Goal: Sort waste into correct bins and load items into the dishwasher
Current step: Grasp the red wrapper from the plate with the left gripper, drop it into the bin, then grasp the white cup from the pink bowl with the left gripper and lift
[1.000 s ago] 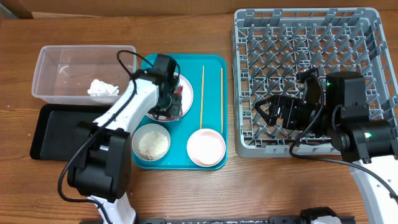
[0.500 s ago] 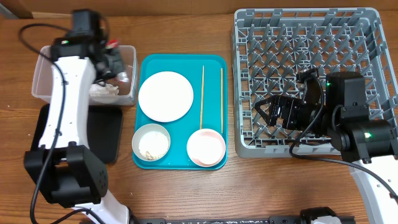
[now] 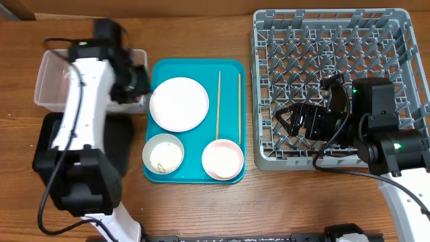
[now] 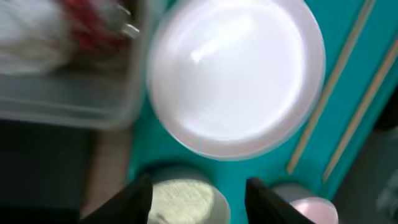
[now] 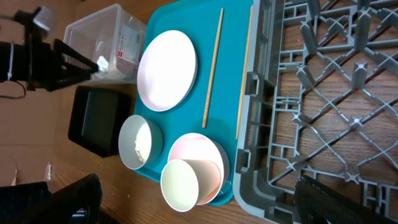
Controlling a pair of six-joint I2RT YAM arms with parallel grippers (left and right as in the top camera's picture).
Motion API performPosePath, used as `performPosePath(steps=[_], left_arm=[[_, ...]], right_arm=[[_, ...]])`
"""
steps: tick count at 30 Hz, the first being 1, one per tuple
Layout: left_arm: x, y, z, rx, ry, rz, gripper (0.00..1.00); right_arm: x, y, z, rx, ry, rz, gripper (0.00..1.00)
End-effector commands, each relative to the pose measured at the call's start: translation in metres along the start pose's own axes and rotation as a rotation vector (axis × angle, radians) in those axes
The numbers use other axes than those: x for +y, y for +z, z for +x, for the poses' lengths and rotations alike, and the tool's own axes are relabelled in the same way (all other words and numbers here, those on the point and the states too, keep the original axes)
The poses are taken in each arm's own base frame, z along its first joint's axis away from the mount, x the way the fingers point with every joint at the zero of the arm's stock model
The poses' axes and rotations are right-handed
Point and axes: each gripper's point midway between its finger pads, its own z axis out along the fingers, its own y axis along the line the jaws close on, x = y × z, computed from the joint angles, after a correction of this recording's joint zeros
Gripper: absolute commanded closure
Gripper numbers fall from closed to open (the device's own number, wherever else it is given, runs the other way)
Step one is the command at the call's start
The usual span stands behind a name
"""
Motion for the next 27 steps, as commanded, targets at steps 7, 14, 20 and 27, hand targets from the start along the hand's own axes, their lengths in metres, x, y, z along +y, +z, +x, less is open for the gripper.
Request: performPosePath(steps=[7, 14, 20, 27], left_arm=[[-0.12, -0.005, 0.115, 0.19, 0.449, 0.02, 0.64], [-0.136, -0.015, 0.155, 0.187, 0.518, -0.031, 0.62], [-0.135, 0.02, 0.183, 0.204, 0.533, -0.088, 0.58], [-0.125, 0.057, 0.208, 0.292, 0.51, -0.053, 0.59]], right_arm=[[0.005, -0.007, -0.007, -0.032, 0.011, -0.003, 0.0], [0.005, -0.007, -0.007, -0.033, 0.014, -0.001, 0.0], [0.005, -0.007, -0.008, -0.034, 0.014, -0.001, 0.0], [0.005, -0.007, -0.007, -0.033, 0.014, -0.001, 0.0]])
